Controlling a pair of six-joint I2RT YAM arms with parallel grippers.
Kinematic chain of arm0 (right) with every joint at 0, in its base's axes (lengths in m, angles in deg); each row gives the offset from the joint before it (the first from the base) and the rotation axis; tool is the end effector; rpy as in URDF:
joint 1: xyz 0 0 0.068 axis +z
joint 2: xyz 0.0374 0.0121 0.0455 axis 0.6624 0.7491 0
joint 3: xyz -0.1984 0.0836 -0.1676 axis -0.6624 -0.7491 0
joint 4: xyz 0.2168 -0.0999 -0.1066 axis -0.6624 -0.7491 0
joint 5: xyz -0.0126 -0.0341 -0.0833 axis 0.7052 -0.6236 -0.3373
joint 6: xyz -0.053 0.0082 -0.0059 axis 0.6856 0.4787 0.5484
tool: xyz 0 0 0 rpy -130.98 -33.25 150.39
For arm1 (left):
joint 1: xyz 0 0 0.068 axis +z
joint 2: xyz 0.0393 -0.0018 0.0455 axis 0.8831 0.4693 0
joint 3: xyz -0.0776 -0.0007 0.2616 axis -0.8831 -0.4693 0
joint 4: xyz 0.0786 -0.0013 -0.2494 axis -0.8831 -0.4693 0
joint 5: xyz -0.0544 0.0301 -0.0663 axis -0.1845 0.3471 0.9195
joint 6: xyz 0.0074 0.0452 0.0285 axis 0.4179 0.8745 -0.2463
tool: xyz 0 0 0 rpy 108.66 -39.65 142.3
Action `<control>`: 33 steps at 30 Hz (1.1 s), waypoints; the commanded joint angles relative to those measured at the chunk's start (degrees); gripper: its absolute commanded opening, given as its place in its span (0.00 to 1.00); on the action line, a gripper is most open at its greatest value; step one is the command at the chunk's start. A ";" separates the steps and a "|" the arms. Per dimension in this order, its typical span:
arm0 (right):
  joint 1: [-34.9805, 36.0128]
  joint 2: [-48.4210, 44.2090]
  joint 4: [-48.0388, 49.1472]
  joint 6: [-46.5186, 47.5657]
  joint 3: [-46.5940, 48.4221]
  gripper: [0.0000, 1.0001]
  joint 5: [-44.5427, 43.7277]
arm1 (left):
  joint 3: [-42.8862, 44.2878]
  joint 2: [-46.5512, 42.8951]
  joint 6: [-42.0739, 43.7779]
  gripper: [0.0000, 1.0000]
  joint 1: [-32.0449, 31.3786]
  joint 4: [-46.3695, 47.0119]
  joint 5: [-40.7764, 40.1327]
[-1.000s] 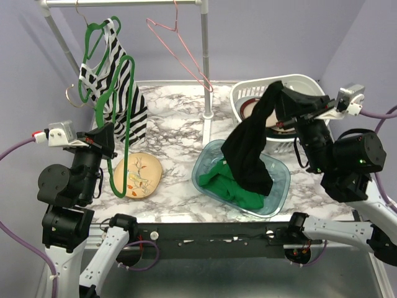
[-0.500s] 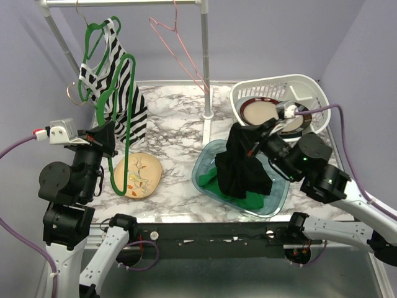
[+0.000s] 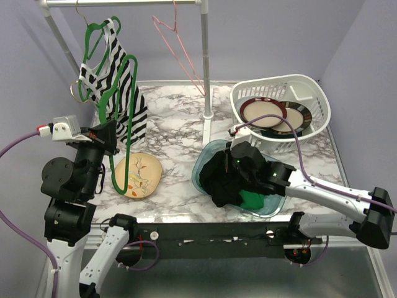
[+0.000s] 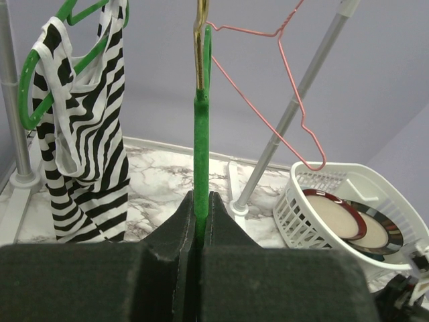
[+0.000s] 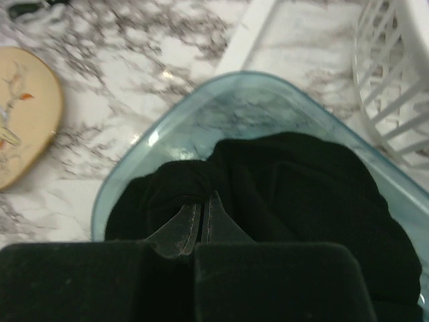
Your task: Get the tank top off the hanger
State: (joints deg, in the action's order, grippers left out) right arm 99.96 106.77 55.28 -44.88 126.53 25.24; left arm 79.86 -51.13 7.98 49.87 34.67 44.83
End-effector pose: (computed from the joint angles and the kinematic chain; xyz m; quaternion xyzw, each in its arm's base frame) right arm 0.1487 0.2091 0.2743 -0.1149 0.8575 0.1443 0.4803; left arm 0.0646 -0.0100 0.4588 -0.1002 0.6433 -0.1907 0.7347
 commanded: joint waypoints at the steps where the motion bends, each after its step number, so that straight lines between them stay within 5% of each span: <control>1: -0.12 -1.34 -6.10 -15.07 -6.07 0.01 -2.77 | 1.66 0.83 0.79 0.00 -0.34 1.43 0.84; 10: -0.65 -1.79 -11.04 -30.30 -11.18 0.02 -12.53 | 2.81 2.42 1.06 0.00 -0.43 1.08 1.62; 16: -0.73 -7.22 -11.03 -19.60 -5.92 0.45 -7.98 | 4.12 3.47 2.81 0.00 -1.04 -0.33 0.22; 19: -0.65 -10.48 -14.80 -14.93 0.76 0.52 -3.06 | 5.61 4.61 3.69 0.00 -1.04 -1.73 -1.27; 23: -0.73 -11.19 -13.51 -9.49 3.59 0.47 8.53 | 6.67 5.84 4.40 0.00 -1.04 -2.79 -2.59; 27: -0.65 -7.33 -9.81 -6.05 2.45 0.38 31.25 | 6.93 6.37 4.66 0.00 -1.04 -2.79 -2.42; 33: -0.73 -5.66 -3.66 -8.42 -5.81 0.30 36.52 | 7.03 6.55 4.84 0.00 -1.04 -2.97 -2.33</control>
State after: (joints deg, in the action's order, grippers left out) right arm 99.33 100.10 48.48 -53.84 125.76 51.71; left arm 85.52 -44.38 11.91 49.13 31.61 43.70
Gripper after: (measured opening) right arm 0.308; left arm 0.053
